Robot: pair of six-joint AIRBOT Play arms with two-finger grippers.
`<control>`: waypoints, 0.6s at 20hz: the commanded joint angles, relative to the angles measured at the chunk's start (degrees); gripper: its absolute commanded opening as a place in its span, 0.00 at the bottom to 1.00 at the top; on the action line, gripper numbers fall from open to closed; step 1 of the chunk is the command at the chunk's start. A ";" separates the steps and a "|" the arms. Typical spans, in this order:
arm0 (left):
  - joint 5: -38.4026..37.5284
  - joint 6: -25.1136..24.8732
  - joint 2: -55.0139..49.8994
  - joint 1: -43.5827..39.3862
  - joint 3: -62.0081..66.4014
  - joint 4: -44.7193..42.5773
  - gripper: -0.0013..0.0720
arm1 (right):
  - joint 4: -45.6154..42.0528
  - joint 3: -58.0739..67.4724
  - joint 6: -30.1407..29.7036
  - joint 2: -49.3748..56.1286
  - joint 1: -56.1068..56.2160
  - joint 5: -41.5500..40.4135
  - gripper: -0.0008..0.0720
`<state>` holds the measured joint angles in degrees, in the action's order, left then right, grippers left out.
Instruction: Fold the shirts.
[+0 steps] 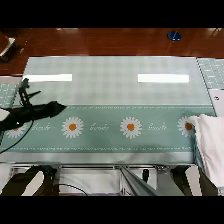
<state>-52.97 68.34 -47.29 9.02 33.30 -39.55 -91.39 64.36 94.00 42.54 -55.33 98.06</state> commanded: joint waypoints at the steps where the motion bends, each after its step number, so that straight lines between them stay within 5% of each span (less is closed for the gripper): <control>1: -1.14 0.00 -0.76 0.81 14.10 4.09 0.04 | 25.46 4.48 -1.95 2.99 8.28 -16.37 0.07; 3: 0.74 -0.20 -2.58 -2.12 25.38 3.80 0.04 | 34.27 4.46 -5.49 4.57 21.00 -23.74 0.05; 4: 0.85 -0.20 -3.82 -4.17 29.75 2.67 0.04 | 32.02 4.33 -6.01 5.53 29.86 -26.51 0.05; 8: -1.70 1.44 -6.38 -17.29 32.61 -10.73 0.04 | 8.96 -2.67 3.02 11.98 62.18 -39.15 0.05; 10: 1.44 10.12 -6.47 -23.17 26.91 -26.64 0.04 | -1.66 -5.35 9.88 18.40 68.43 -38.69 0.05; 12: 3.08 20.55 -7.15 -23.89 21.40 -39.82 0.04 | -5.29 -5.44 10.40 24.46 68.59 -34.88 0.05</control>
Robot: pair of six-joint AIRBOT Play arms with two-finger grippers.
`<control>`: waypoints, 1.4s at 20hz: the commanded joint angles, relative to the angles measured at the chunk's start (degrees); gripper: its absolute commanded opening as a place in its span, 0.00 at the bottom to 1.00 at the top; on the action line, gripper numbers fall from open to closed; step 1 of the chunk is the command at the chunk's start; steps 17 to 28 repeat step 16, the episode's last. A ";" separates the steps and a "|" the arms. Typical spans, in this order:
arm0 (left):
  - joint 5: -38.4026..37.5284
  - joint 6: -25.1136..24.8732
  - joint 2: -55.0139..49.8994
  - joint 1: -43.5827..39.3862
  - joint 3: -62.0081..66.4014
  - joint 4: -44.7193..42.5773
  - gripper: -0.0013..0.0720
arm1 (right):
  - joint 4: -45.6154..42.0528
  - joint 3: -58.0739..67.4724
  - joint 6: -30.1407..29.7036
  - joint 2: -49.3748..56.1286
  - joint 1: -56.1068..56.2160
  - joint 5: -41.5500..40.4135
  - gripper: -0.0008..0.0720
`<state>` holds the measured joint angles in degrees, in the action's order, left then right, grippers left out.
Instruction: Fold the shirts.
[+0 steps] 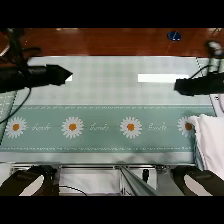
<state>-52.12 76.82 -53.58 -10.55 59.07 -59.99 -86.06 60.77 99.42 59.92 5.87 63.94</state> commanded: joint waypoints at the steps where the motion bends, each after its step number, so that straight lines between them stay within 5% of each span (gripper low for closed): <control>1: 0.61 16.20 -1.01 -3.50 -5.38 -21.14 0.04 | -12.07 -1.86 4.96 8.92 7.41 0.90 0.05; 28: -2.36 17.16 -1.14 -2.69 -5.62 -21.05 0.04 | -11.58 -1.86 5.35 10.14 7.41 2.40 0.05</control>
